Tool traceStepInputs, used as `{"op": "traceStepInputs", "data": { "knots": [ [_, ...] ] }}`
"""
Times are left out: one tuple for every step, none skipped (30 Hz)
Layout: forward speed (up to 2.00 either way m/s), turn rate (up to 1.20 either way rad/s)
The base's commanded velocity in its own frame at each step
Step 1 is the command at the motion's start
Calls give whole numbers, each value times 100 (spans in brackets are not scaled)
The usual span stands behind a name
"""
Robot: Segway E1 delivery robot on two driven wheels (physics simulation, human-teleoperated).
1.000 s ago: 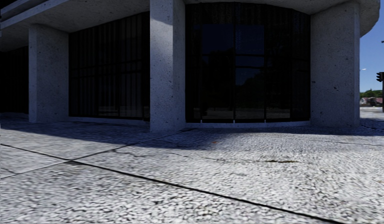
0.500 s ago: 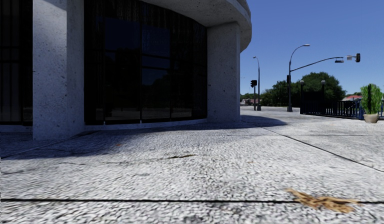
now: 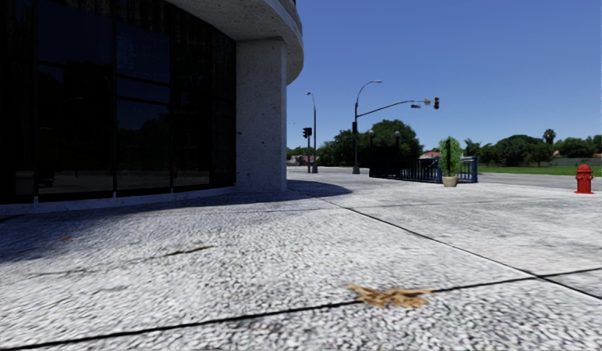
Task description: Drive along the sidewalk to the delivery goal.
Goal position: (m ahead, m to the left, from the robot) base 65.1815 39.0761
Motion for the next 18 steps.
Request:
{"op": "traceStepInputs", "data": {
  "knots": [
    [200,0],
    [200,0],
    [200,0],
    [200,0],
    [200,0],
    [200,0],
    [200,0],
    [200,0],
    [200,0],
    [200,0],
    [200,0],
    [200,0],
    [200,0],
    [200,0],
    [200,0],
    [200,0],
    [200,0],
    [200,0]
  ]
}}
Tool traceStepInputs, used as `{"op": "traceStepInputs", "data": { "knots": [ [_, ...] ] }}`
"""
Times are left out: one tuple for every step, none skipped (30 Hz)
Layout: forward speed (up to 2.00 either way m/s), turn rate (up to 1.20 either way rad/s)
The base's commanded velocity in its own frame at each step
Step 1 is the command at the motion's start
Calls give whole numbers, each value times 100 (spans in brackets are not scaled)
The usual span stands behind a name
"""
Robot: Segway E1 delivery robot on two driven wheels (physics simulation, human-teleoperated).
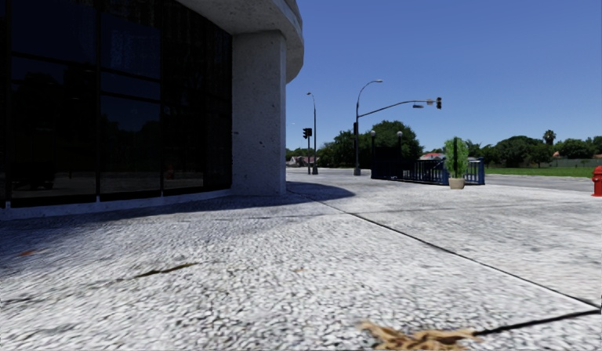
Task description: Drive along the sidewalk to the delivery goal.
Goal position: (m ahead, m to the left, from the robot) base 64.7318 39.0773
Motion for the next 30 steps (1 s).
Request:
{"op": "traceStepInputs", "data": {
  "knots": [
    [200,0],
    [200,0],
    [200,0],
    [200,0],
    [200,0],
    [200,0],
    [200,0],
    [200,0],
    [200,0],
    [200,0],
    [200,0],
    [200,-12],
    [200,-61],
    [200,-87],
    [200,-120],
    [200,-120],
    [200,-120],
    [200,-120],
    [200,-120],
    [200,-120],
    [200,-112],
    [200,-30],
    [200,0],
    [200,0],
    [200,0],
    [200,0],
    [200,0],
    [200,0],
    [200,0],
    [200,0]
  ]
}}
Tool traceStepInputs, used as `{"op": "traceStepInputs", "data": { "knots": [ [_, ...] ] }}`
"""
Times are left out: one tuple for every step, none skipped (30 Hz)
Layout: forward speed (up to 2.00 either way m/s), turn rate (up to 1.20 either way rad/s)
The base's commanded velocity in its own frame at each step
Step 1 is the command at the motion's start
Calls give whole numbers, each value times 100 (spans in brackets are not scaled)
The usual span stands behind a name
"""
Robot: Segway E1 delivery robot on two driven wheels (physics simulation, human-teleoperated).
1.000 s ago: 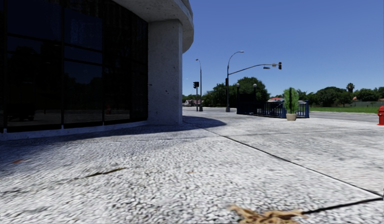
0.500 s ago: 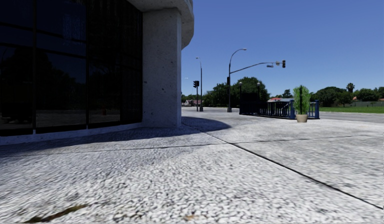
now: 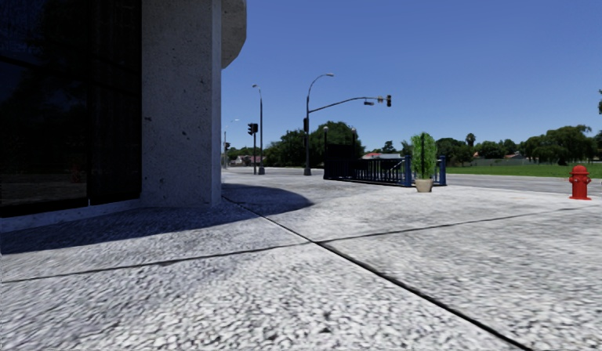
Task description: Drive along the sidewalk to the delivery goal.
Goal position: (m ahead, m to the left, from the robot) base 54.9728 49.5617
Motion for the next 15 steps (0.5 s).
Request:
{"op": "traceStepInputs", "data": {
  "knots": [
    [200,0],
    [200,0],
    [200,0],
    [200,0],
    [200,0],
    [200,0],
    [200,0],
    [200,0],
    [200,0],
    [200,0],
    [200,0],
    [200,0],
    [200,0],
    [200,0],
    [200,0]
  ]
}}
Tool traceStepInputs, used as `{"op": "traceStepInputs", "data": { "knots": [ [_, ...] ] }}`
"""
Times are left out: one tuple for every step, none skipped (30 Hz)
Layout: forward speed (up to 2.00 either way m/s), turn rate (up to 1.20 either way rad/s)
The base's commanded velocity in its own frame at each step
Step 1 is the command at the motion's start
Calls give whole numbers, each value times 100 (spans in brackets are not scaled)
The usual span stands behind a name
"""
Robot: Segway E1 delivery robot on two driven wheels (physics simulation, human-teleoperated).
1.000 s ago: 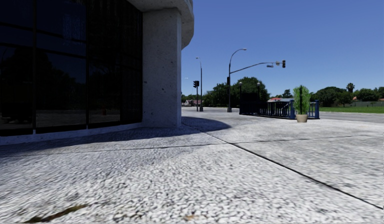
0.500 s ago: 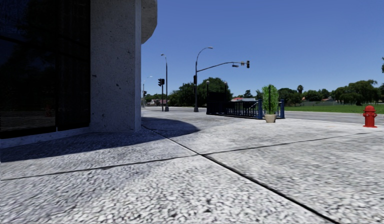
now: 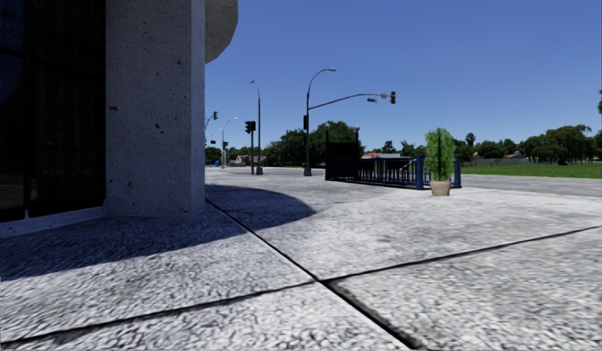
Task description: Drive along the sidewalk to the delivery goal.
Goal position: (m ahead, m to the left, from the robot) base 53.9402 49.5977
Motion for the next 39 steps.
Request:
{"op": "traceStepInputs", "data": {
  "knots": [
    [200,0],
    [200,0],
    [200,0],
    [200,0],
    [200,0],
    [200,0],
    [200,0],
    [200,0],
    [200,0],
    [200,0],
    [200,0],
    [200,0],
    [200,0],
    [200,0],
    [200,0],
    [200,0],
    [200,0],
    [200,0],
    [200,0],
    [200,0],
    [200,0],
    [200,0],
    [200,0],
    [200,0],
    [200,0],
    [200,0],
    [200,0],
    [200,0],
    [200,0],
    [200,0],
    [200,0],
    [200,0],
    [200,0],
    [200,0],
    [200,0],
    [200,0],
    [200,0],
    [200,0],
    [200,0]
  ]
}}
